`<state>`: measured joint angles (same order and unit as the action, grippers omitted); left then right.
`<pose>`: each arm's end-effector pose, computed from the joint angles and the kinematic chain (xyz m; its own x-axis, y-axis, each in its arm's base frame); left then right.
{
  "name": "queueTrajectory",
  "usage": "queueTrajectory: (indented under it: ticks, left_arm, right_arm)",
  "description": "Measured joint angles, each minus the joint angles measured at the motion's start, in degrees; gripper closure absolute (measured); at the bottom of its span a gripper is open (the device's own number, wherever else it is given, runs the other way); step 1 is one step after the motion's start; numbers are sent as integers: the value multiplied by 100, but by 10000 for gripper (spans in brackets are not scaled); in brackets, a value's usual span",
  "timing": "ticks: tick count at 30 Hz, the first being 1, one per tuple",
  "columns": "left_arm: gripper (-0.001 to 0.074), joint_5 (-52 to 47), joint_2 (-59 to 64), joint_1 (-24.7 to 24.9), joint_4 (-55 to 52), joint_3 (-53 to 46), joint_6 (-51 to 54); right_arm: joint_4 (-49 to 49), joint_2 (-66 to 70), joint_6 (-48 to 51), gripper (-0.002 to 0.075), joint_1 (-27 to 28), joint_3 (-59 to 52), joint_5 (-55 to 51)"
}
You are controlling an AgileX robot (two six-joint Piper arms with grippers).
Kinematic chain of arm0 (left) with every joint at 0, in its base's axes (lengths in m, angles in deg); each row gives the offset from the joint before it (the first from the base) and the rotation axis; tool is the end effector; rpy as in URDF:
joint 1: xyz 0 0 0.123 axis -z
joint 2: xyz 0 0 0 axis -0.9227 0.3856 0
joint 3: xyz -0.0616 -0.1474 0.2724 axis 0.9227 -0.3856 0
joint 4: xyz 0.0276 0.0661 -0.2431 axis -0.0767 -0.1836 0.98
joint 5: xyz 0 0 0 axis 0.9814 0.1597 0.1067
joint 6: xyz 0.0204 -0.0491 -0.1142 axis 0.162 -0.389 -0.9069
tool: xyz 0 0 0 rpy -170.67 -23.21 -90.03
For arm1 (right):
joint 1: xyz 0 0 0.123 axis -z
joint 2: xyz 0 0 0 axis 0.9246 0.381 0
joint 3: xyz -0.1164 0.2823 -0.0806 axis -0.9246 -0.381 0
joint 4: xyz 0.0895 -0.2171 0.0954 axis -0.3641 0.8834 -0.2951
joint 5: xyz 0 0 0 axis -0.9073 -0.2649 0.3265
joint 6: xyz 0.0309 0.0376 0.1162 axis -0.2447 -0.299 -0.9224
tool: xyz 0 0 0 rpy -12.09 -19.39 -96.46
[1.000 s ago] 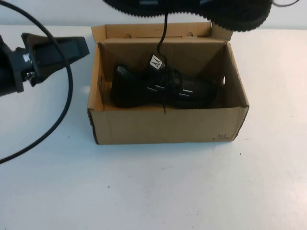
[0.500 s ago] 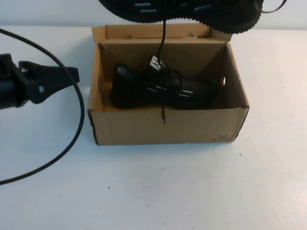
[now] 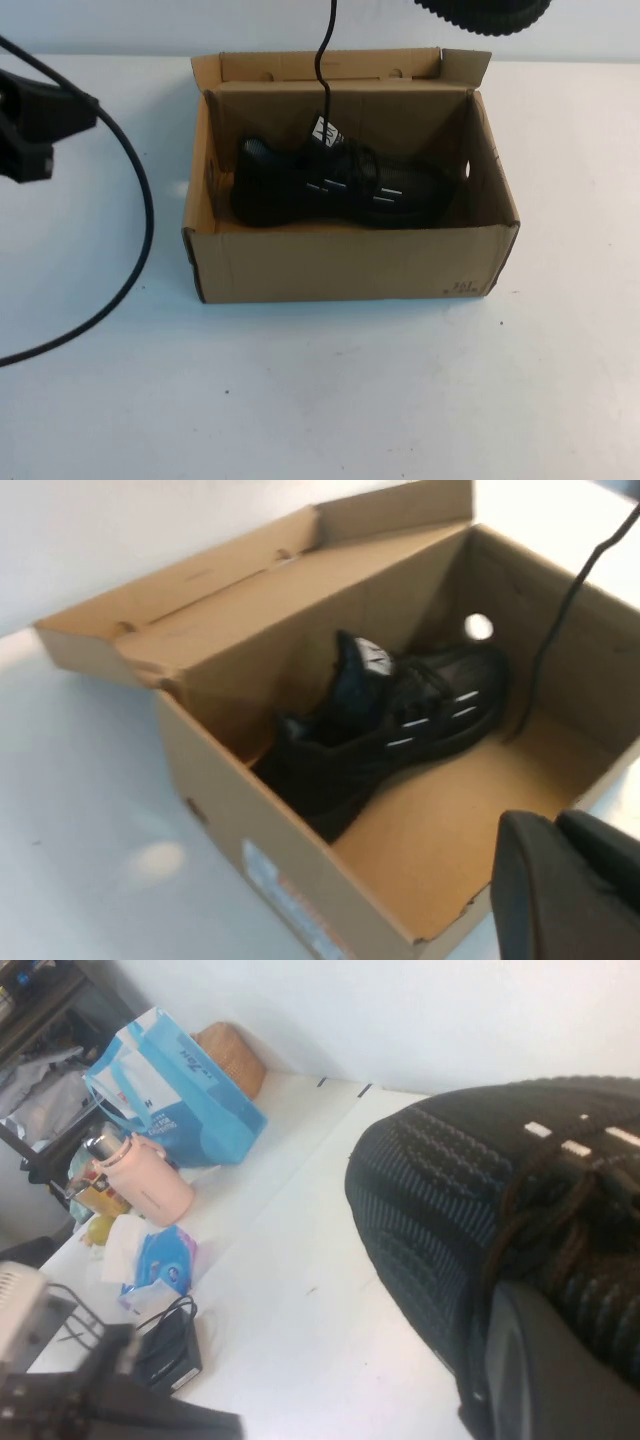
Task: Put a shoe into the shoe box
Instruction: Place the shoe in the shoe box
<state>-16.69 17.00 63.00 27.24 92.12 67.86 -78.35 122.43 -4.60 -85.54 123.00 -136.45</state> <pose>0.2626 -0.0645 0.3832 -0.2928 0.3118 -0.9039 0.6930 0.7206 0.0241 0.3728 0.2096 0.4957 -0.5683 0.1159 -0.8146 -0.6749 0.5007 0.5421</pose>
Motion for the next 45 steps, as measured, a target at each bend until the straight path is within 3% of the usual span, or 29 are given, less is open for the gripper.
queueTrajectory:
  ticks: [8, 24, 45]
  left_arm:
    - [736, -19, -184, -10, -449, 187, -717]
    - [736, -266, -195, -10, -483, 187, -809]
    - [736, -266, -195, -10, -483, 187, -875]
  right_arm:
    - [0, 251, 143, 724, 0, 39, -112]
    - [48, 1649, 152, 724, 0, 32, -890]
    - [-10, 1768, 293, 725, -134, -1140, -884]
